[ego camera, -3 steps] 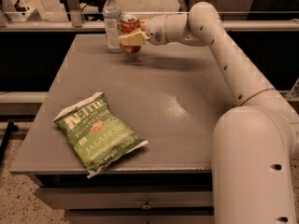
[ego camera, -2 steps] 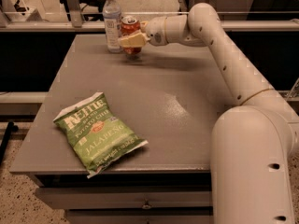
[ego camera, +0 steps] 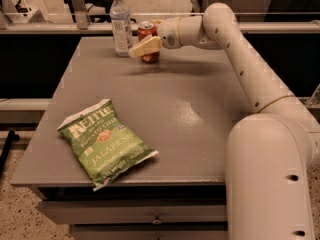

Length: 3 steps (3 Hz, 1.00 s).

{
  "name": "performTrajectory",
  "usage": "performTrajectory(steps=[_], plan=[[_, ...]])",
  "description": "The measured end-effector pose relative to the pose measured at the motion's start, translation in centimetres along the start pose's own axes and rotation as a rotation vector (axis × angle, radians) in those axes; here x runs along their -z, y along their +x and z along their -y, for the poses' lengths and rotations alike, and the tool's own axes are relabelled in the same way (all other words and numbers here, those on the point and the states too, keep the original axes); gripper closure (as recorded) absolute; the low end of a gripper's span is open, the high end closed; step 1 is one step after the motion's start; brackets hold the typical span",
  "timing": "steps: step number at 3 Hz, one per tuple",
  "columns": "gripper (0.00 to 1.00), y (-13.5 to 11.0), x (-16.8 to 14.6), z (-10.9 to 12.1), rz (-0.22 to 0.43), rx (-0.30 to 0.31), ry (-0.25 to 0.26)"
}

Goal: Move coke can near blue plastic bottle

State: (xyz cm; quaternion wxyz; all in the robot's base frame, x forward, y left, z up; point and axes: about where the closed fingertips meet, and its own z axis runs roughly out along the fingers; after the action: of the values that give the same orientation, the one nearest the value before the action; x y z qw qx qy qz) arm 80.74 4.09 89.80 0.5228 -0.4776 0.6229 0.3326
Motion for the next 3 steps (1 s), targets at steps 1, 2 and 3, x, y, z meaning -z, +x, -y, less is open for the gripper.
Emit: performTrajectory(steps=[1,2,3], plan=[[0.0,-0.1,1.0,0.3,-0.01,0.016,0.009],[0.0,-0.3,4.0,1.1,-0.039,0.046,0.044],[0.0,-1.0,9.7,2.2,-0.074,0.082,0.116]])
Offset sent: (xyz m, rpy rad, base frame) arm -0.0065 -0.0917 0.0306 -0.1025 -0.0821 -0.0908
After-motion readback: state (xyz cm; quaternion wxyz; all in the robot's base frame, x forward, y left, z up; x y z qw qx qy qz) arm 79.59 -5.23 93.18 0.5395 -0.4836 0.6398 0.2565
